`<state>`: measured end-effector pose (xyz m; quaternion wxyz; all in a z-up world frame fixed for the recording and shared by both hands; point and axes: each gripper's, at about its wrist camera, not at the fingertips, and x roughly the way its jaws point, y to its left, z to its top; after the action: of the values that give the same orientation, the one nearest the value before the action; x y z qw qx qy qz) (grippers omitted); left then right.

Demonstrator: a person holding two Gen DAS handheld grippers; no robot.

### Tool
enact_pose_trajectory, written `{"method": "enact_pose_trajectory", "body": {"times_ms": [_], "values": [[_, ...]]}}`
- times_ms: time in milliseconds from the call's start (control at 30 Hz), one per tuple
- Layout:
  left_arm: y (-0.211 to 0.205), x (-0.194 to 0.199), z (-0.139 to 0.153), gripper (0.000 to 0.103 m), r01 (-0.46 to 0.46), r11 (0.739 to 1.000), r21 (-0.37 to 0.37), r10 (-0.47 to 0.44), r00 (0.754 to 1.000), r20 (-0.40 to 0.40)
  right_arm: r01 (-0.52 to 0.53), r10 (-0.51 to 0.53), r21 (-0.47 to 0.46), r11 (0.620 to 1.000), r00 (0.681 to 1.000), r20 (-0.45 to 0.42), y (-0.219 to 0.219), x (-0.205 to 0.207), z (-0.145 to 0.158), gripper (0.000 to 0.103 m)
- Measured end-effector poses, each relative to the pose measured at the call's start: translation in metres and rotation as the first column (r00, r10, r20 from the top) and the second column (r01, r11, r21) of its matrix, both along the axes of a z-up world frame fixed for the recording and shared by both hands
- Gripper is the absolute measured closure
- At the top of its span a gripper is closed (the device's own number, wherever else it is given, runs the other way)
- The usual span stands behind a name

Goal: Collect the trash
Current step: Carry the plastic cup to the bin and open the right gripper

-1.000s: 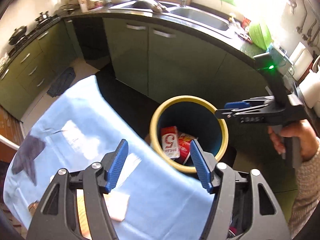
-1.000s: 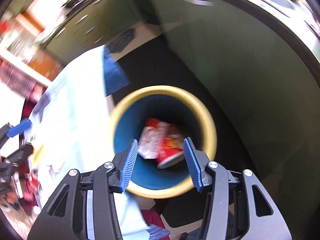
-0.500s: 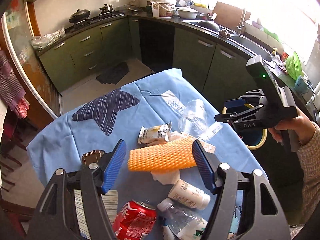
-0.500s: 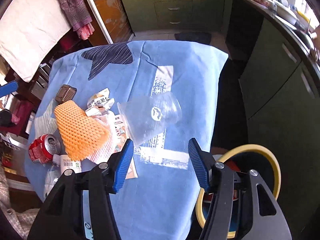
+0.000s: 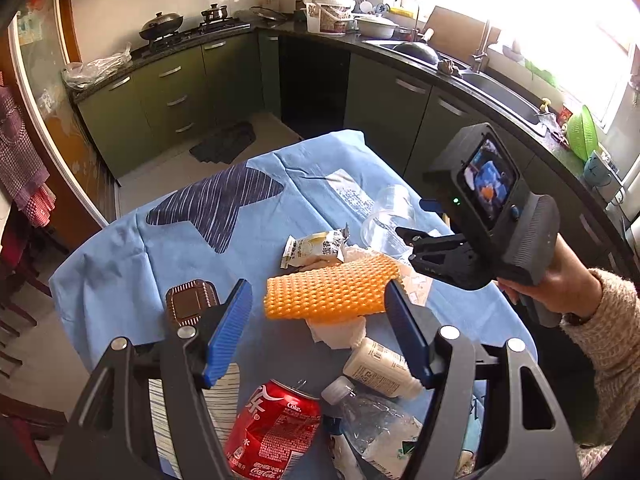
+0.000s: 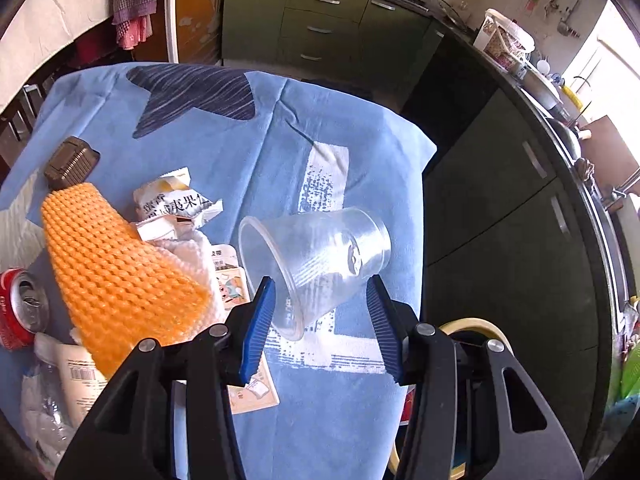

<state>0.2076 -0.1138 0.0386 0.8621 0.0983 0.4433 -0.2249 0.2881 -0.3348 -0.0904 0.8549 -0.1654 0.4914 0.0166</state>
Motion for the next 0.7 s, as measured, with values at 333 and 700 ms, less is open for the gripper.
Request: {"method": "enact_pose_trajectory", "body": {"times_ms": [333, 700], "values": [[0.005, -0.005, -0.005, 0.038, -0.005, 1.000, 0.009, 0.005, 1.000, -0.008, 0.062, -0.067, 0.062, 0.996, 0.994, 0.088, -0.054, -0.012, 0.034, 0.098], [0.004, -0.013, -0.012, 0.038, 0.012, 1.000, 0.001, -0.012, 1.000, -0.020, 0.348, -0.319, 0.221, 0.911, 0.935, -0.157, -0.218, -0.063, 0.025, 0.098]]}}
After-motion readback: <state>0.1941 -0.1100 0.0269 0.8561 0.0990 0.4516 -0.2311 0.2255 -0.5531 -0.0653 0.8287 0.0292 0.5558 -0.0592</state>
